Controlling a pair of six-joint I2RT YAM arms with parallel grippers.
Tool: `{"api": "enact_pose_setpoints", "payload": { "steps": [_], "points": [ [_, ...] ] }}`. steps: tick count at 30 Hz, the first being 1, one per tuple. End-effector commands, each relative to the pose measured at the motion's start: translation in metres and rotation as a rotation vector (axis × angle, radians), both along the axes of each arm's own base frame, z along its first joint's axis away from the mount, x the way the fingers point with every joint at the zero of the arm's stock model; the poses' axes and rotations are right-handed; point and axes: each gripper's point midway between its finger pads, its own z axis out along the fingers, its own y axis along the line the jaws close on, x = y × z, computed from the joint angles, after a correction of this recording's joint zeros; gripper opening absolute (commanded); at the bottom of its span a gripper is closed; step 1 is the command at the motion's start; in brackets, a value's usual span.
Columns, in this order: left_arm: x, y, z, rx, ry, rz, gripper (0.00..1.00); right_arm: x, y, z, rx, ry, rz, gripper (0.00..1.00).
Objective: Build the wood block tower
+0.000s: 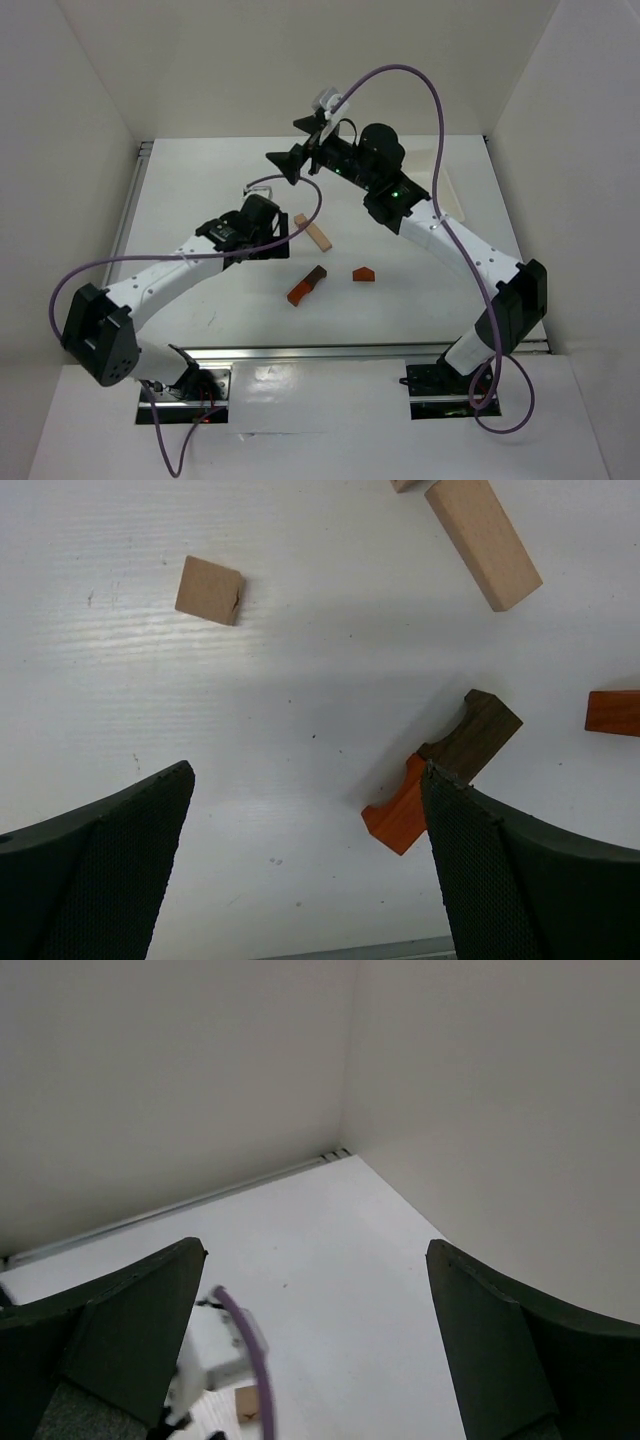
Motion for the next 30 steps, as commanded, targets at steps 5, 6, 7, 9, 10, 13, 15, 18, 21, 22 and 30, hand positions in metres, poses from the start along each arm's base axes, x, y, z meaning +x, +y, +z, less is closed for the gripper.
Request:
{"api": "enact_pose_setpoints", "payload": {
  "steps": [5,6,7,9,10,13,15,18,21,22,30],
  "points": [
    [-0.014,0.045,0.013,-0.158,-0.042,0.145,0.99,0.065,-0.095,0.001,0.058,0.118,-0.416,1.0],
    [-0.012,0.056,0.016,-0.171,-0.055,0.187,0.99,0.071,-0.103,-0.008,0.066,0.151,-0.434,1.0],
    [-0.013,0.059,0.029,-0.203,-0.09,0.19,0.99,0.08,-0.12,-0.019,0.056,0.182,-0.468,1.0],
    [-0.015,0.068,0.038,-0.244,-0.114,0.223,0.99,0.09,-0.134,-0.044,0.027,0.255,-0.506,1.0],
    [-0.019,0.073,0.049,-0.264,-0.142,0.238,0.99,0.099,-0.143,-0.062,-0.003,0.282,-0.532,1.0],
    [-0.022,0.086,0.072,-0.303,-0.217,0.292,0.99,0.108,-0.136,-0.116,-0.147,0.339,-0.532,1.0],
    [-0.024,0.091,0.102,-0.34,-0.306,0.314,0.99,0.111,-0.127,-0.145,-0.234,0.381,-0.535,0.99],
    [-0.023,0.097,0.136,-0.363,-0.386,0.331,0.99,0.113,-0.101,-0.202,-0.364,0.421,-0.488,0.97],
    [-0.013,0.095,0.151,-0.374,-0.425,0.32,0.99,0.108,-0.075,-0.241,-0.428,0.458,-0.42,0.94],
    [-0.003,0.092,0.144,-0.354,-0.396,0.305,0.99,0.106,-0.064,-0.256,-0.464,0.468,-0.406,0.94],
    [0.04,0.1,0.114,-0.488,-0.226,0.207,0.96,0.097,-0.021,-0.314,-0.553,0.505,-0.38,0.93]
  ]
}}
